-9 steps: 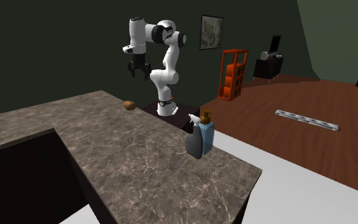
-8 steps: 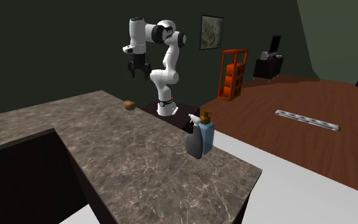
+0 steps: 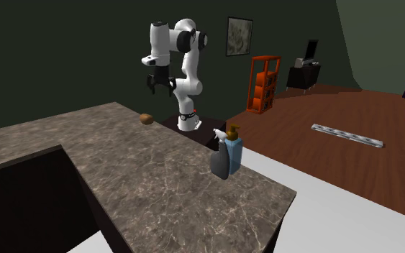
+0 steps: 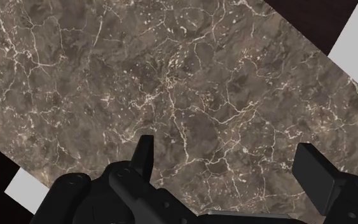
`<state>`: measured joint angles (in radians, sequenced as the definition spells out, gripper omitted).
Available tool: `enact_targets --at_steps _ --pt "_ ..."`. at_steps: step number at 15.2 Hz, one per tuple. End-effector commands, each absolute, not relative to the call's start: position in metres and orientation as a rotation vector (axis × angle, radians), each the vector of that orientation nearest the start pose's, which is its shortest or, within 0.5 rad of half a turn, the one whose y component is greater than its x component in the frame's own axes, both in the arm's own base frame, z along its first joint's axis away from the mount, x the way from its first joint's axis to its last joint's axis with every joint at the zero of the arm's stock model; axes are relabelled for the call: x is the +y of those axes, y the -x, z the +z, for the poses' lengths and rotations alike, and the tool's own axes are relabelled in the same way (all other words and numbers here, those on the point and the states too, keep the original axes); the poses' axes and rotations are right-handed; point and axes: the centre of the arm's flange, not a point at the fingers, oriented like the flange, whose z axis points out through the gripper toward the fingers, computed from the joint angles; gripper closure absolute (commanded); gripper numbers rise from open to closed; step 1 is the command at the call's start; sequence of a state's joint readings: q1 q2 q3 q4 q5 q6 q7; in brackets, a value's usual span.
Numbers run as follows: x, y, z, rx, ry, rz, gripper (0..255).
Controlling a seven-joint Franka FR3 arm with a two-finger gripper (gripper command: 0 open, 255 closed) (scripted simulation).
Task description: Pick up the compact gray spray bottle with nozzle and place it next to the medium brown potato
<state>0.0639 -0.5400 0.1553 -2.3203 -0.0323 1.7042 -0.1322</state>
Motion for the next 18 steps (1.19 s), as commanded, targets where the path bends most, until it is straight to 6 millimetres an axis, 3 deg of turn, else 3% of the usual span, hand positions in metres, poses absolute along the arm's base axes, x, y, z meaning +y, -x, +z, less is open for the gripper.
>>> enact_targets --at_steps 1,10,18 --pt "0.106 -0.388 0.526 -0.609 3.195 0.127 0" --pt "0.209 -0.443 0.506 -0.922 3.116 0.131 0" --pt "0.308 -0.474 0.488 -1.192 3.019 0.133 0"
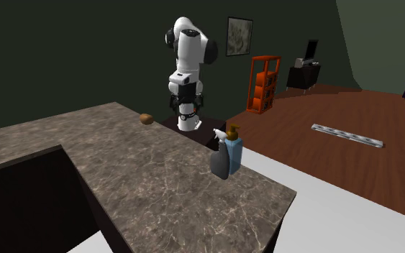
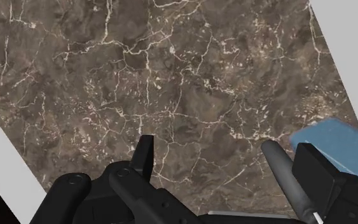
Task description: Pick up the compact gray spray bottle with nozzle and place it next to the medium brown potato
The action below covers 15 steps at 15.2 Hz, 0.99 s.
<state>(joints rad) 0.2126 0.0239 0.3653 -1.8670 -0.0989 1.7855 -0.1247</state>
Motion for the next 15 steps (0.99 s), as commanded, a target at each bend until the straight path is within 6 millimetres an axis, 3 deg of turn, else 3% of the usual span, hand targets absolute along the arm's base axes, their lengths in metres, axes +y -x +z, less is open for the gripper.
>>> enact_targets --at_steps 1,8,15 --pt "0.320 -0.477 0.486 -1.225 3.005 0.133 0" --pt "0.411 -0.487 0.471 -1.451 2.899 0.134 0" --pt "0.496 -0.484 0.457 -1.655 2.783 0.134 0"
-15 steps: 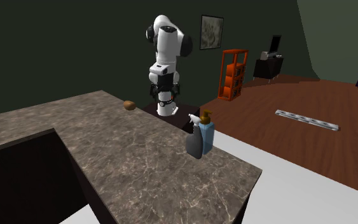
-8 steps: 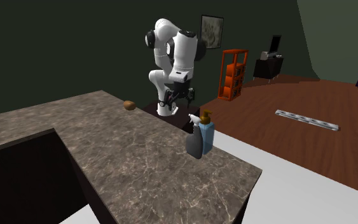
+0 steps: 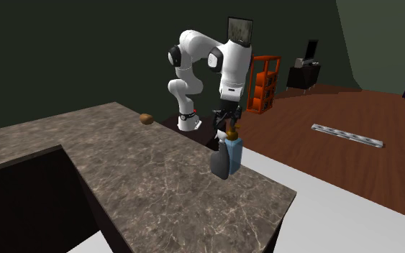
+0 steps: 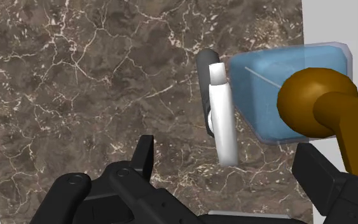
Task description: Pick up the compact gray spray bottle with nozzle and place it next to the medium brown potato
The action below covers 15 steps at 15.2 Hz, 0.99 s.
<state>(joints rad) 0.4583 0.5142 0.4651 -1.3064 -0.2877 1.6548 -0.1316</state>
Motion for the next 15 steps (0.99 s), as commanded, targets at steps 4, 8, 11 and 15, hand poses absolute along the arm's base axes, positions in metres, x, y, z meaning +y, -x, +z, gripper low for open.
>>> enact_targets --at_steps 4,8,11,15 --pt "0.493 -0.484 0.436 -1.655 2.783 0.134 0" --pt "0.491 -0.484 0.417 -1.655 2.783 0.134 0" --pt "0.491 -0.484 0.417 -1.655 2.783 0.134 0" --pt "0.491 -0.484 0.417 -1.655 2.783 0.134 0"
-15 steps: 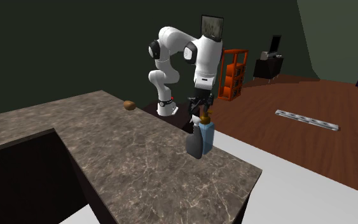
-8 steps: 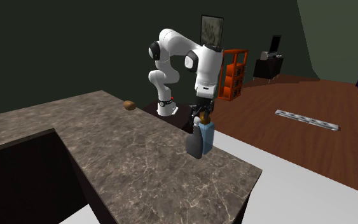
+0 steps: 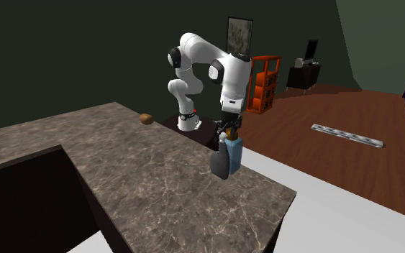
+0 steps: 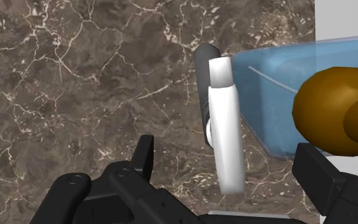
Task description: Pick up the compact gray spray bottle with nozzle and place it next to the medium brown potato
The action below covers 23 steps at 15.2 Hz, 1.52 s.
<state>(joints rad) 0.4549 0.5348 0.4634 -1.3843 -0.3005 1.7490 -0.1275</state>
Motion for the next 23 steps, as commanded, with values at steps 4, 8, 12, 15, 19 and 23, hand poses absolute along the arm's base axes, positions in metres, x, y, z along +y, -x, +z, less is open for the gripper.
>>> enact_targets --at_steps 4,8,12,15,19,23 --pt "0.490 -0.482 0.417 -1.655 2.783 0.134 255" --pt "0.492 -0.484 0.416 -1.655 2.783 0.133 255" --pt "0.491 -0.484 0.427 -1.655 2.783 0.134 255" --pt "0.491 -0.484 0.443 -1.655 2.783 0.134 255" --pt "0.491 -0.484 0.464 -1.655 2.783 0.134 255" --pt "0.491 -0.484 0.485 -1.655 2.783 0.134 255"
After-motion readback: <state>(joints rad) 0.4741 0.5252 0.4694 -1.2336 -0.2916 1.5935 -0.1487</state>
